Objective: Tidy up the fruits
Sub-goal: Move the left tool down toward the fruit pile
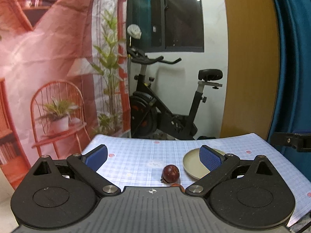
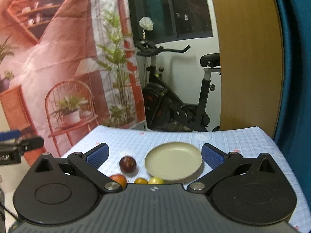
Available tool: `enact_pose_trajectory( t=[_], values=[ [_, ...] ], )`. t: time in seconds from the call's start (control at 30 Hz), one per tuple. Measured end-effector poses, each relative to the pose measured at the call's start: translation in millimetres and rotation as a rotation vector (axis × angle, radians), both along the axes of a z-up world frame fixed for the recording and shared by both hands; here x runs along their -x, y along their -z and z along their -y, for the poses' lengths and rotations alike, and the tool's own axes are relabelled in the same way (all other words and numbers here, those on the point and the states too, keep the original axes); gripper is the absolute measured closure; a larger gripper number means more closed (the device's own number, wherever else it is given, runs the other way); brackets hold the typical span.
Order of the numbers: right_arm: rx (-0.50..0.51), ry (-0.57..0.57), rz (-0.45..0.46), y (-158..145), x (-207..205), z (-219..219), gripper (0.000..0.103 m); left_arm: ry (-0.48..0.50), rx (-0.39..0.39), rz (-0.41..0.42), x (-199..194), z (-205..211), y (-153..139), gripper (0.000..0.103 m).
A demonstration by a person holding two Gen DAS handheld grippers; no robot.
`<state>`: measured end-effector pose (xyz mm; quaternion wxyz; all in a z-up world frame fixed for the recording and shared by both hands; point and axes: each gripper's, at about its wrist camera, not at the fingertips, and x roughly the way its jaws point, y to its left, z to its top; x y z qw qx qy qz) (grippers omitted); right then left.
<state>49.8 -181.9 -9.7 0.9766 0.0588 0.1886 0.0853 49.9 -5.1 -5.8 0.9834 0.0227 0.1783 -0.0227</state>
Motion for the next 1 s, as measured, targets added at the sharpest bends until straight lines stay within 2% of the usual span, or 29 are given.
enact_pose_trajectory(
  t=[0.07,0.17,0.23,0.37,0.43,0.53,0.63,0.73,0.8,0.87,0.93,1.0],
  values=[
    [-0.031,0.009,0.016,2,-8,6,0.000,0.013,0.062,-0.049,-10,-4,5,0.012],
    [-0.082,0.004,0.066,5,-16,14,0.000,0.002,0.088,-0.048,-24,-2,8,0.012],
    [-0.061,0.003,0.087,7,-25,15,0.000,0.017,0.104,-0.039,-35,0,10,0.012],
    [-0.032,0.013,0.059,11,-48,12,0.000,0.024,0.066,-0.052,-60,8,19,0.013],
    [0.001,0.008,0.044,14,-58,8,0.000,0.026,0.077,-0.045,-69,11,24,0.016],
    [0.041,0.061,0.067,24,-62,4,0.000,-0.007,0.138,-0.040,-71,15,31,0.016],
    [0.030,0.092,0.018,43,-65,3,0.001,-0.015,0.233,-0.053,-68,15,40,0.016],
    [0.009,0.128,0.046,66,-55,6,0.002,-0.015,0.286,-0.047,-62,15,54,0.016],
    [0.015,0.144,0.068,82,-45,9,0.002,-0.021,0.264,-0.059,-60,20,64,0.016],
    [0.036,0.137,0.037,97,-40,11,0.002,-0.044,0.240,-0.099,-58,26,73,0.016],
    [0.050,0.097,0.004,113,-35,13,0.003,-0.070,0.221,-0.140,-59,30,81,0.017],
    [0.092,0.073,0.017,125,-28,8,0.003,-0.064,0.195,-0.153,-59,34,86,0.017]
  ],
)
